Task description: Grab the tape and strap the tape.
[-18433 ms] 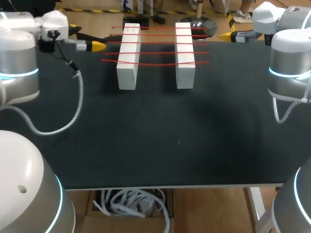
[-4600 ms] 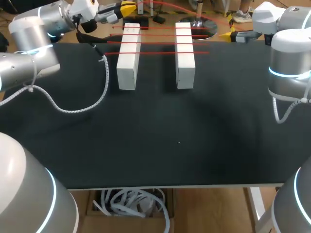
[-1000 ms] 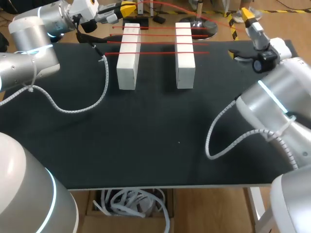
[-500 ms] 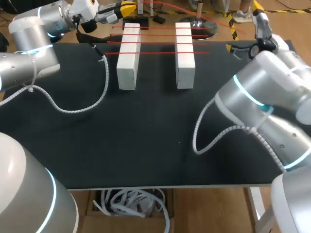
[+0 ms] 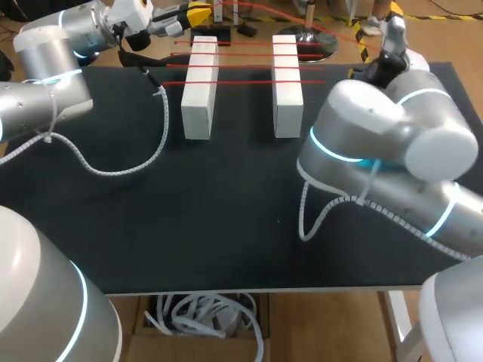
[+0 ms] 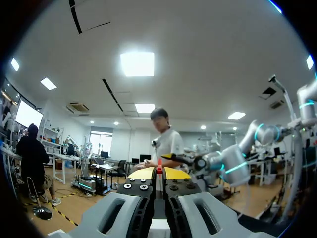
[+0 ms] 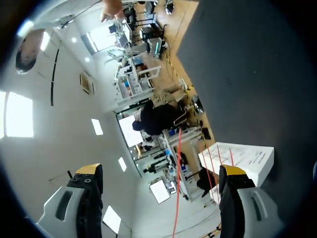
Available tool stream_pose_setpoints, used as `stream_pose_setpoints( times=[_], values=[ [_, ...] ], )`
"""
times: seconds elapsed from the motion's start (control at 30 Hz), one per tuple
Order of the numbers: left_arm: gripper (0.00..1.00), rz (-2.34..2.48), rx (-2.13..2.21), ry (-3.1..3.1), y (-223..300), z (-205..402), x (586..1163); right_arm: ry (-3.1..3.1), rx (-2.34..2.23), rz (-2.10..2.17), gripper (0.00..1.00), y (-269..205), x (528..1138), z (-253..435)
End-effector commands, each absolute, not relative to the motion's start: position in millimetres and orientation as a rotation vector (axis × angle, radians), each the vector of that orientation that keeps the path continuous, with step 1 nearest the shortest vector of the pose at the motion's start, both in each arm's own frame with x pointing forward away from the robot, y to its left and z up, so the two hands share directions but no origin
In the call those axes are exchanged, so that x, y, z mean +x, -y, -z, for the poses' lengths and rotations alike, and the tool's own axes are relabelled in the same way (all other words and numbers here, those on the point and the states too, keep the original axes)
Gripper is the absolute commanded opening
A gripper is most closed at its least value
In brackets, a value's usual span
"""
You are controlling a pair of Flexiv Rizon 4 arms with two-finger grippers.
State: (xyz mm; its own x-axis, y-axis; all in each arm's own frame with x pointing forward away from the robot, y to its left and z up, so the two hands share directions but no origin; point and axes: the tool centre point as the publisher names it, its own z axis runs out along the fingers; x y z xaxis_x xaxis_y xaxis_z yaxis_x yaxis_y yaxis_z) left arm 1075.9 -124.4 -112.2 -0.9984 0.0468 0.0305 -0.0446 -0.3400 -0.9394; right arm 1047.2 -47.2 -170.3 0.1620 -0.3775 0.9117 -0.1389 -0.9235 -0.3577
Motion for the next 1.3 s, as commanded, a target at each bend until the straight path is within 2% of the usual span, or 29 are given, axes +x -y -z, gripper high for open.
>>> stream_pose_setpoints(
  times=[0.03,0.57,1.3],
  values=[
    [0.0,-2.526,-0.007,1.768,124,113,1077,-0.967,-2.586,1.821,1.0,47,1050,160],
    [0.0,-2.526,-0.007,1.768,124,113,1077,-0.271,-2.497,2.031,1.0,42,1048,160],
    [0.0,-2.526,-0.007,1.768,124,113,1077,-0.296,-2.415,1.961,1.0,34,1061,162]
  ],
)
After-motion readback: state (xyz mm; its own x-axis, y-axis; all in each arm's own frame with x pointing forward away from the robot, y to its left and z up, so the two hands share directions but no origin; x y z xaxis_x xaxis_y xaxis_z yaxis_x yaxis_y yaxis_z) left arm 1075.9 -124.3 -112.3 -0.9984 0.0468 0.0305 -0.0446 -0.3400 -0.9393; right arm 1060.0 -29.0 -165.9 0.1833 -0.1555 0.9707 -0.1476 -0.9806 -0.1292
